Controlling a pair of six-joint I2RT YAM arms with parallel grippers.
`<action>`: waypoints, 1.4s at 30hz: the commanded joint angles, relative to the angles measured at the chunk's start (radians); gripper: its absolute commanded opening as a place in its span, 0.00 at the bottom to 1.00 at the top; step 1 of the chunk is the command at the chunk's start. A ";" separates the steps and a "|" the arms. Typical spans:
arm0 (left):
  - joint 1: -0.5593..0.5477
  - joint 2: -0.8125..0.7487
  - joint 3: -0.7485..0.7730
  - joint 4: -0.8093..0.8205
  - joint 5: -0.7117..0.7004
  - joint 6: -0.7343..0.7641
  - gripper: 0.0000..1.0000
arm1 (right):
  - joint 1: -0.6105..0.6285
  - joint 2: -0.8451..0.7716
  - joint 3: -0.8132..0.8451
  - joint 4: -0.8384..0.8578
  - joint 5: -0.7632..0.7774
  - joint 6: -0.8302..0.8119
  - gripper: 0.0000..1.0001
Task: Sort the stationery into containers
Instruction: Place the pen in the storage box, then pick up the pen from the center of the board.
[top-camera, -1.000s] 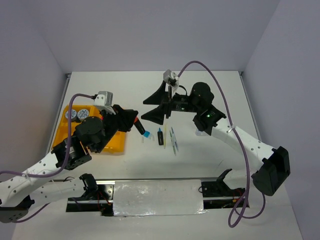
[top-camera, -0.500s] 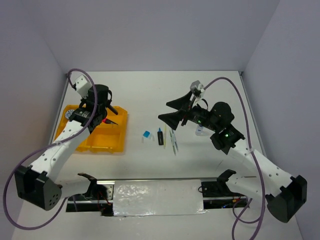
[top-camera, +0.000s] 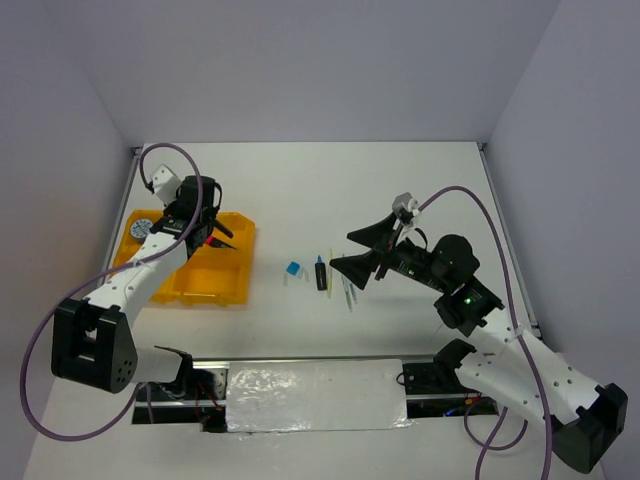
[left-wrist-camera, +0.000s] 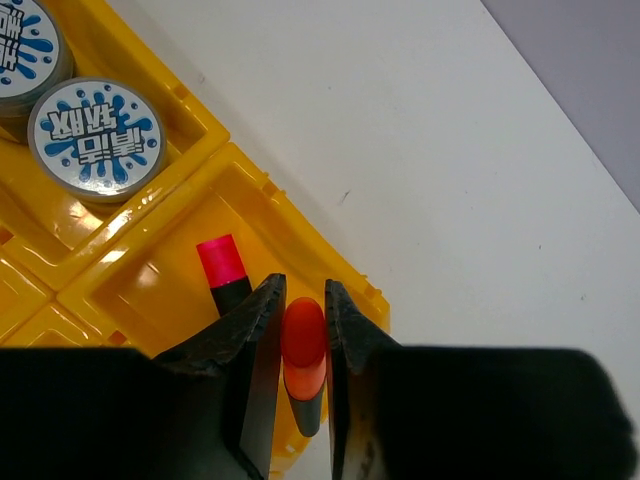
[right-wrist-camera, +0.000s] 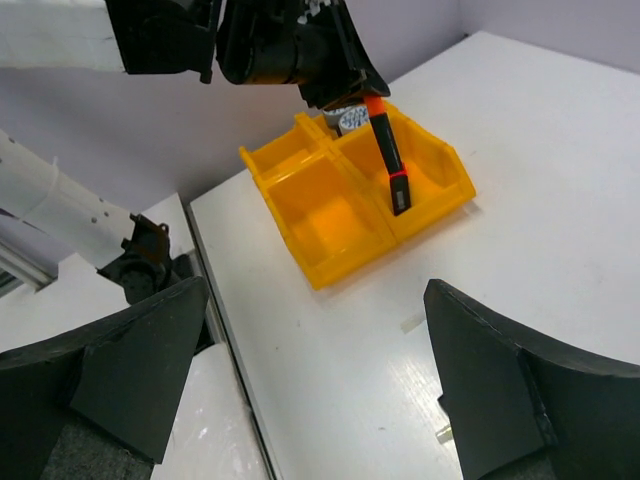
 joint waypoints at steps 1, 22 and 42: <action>0.014 0.011 -0.030 0.072 -0.001 -0.029 0.36 | 0.007 0.011 -0.009 0.014 0.011 0.006 0.97; -0.035 -0.193 0.157 -0.333 0.124 0.143 0.99 | 0.311 0.710 0.511 -0.641 0.909 0.288 0.72; -0.040 -0.491 -0.076 -0.337 0.535 0.616 0.99 | 0.219 1.100 0.672 -0.663 0.794 0.254 0.59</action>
